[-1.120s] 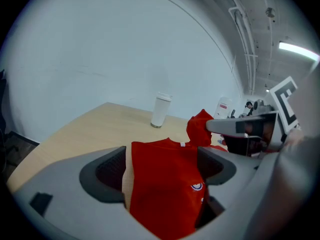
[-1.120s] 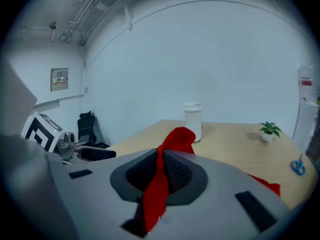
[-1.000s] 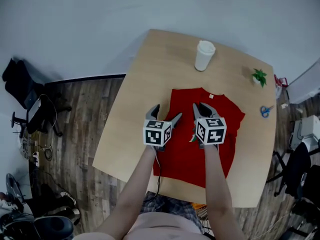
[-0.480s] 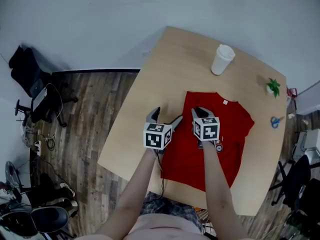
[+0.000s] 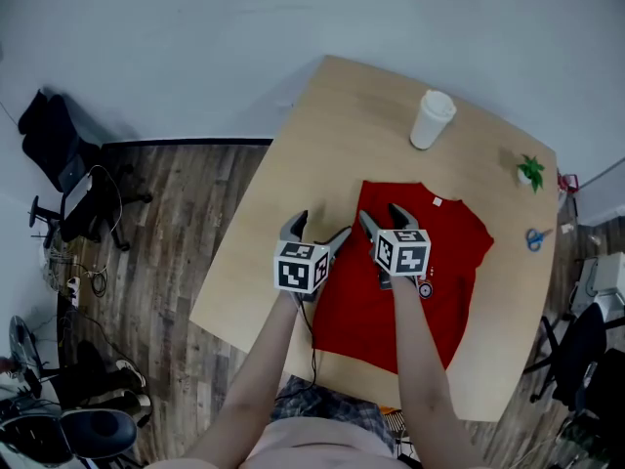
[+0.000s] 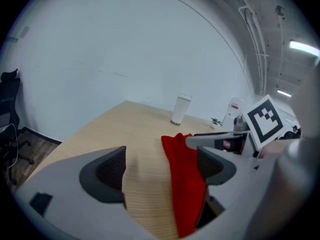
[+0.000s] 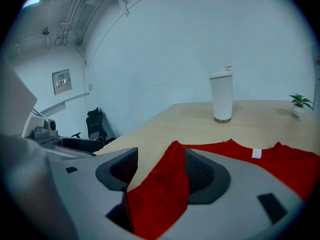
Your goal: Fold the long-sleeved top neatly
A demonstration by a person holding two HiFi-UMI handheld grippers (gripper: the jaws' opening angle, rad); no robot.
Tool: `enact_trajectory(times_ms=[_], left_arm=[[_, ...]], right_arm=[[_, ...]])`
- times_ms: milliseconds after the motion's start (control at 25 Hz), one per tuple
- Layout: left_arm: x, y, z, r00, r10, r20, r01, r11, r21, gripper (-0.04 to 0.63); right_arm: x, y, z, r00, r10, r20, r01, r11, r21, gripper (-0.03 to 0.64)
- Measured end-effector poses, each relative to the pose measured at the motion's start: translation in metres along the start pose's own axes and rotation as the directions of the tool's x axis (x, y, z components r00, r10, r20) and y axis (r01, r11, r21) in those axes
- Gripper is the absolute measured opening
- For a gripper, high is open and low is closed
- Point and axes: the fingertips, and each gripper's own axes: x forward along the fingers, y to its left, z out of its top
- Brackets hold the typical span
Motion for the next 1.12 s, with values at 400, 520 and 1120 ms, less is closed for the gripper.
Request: enact_trajectory(times_ms=[400, 520, 1120], left_arm=[[0.037, -0.048, 0.024, 0.997, -0.073, -0.006, 0.073, 0.995, 0.066, 0.445], [0.053, -0.064, 0.037, 0.994, -0.109, -0.026, 0.112, 0.986, 0.122, 0.445], [0.157, -0.120, 0.047, 0.849, -0.281, -0.447, 0.489, 0.739, 0.463, 0.385]], right_arm=[[-0.088, -0.082, 0.028, 0.977, -0.170, 0.128, 0.162, 0.984, 0.074, 0.316], [-0.124, -0.122, 0.032, 0.964, -0.230, 0.132, 0.223, 0.972, 0.070, 0.316], [-0.150, -0.231, 0.018, 0.964, -0.173, -0.202, 0.082, 0.916, -0.393, 0.256]])
